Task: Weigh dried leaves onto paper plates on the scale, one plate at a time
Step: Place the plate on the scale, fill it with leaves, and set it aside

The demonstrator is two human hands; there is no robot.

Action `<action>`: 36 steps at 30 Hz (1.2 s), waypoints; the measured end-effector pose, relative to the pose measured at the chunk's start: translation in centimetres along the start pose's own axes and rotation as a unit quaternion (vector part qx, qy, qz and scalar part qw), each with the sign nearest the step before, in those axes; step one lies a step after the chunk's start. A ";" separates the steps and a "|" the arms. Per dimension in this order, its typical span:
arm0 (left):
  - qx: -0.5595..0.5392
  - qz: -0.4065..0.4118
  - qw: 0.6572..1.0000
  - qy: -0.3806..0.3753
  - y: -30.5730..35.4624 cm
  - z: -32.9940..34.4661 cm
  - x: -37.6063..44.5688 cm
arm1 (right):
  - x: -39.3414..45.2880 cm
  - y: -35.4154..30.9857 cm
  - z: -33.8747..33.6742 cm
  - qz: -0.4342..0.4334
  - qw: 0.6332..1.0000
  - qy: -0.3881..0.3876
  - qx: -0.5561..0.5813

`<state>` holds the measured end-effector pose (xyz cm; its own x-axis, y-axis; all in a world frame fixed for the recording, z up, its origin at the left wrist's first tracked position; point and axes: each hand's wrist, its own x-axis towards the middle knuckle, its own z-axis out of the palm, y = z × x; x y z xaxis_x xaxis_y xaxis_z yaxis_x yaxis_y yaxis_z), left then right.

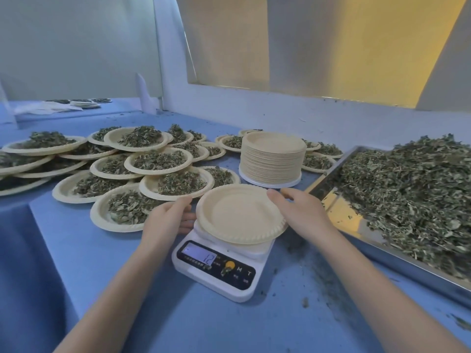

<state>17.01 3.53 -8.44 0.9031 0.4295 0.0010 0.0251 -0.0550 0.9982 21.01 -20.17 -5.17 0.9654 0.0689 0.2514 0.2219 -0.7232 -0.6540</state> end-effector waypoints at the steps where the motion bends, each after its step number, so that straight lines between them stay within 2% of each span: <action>1: -0.015 -0.006 1.000 0.008 -0.2 -0.1 0.0 | 0.1 0.1 -0.1 0.008 1.000 -0.008 0.006; 30: 0.021 0.068 0.997 -0.004 -0.8 -0.9 -1.7 | -0.9 -0.5 -0.5 0.008 0.999 -0.030 0.015; 33: 0.030 0.075 0.997 -0.008 -0.8 -0.8 -1.9 | -1.2 -1.0 -1.3 0.011 0.995 -0.098 0.002; 36: 0.054 0.082 0.995 -0.012 -0.9 -0.8 -1.8 | -1.8 -1.8 -2.1 0.006 0.977 -0.199 -0.080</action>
<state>15.01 3.55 -9.33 0.9088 0.3851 0.1605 -0.0783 -0.2204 0.9723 18.61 -20.46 -2.93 0.9516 0.2981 -0.0745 0.2162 -0.8218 -0.5272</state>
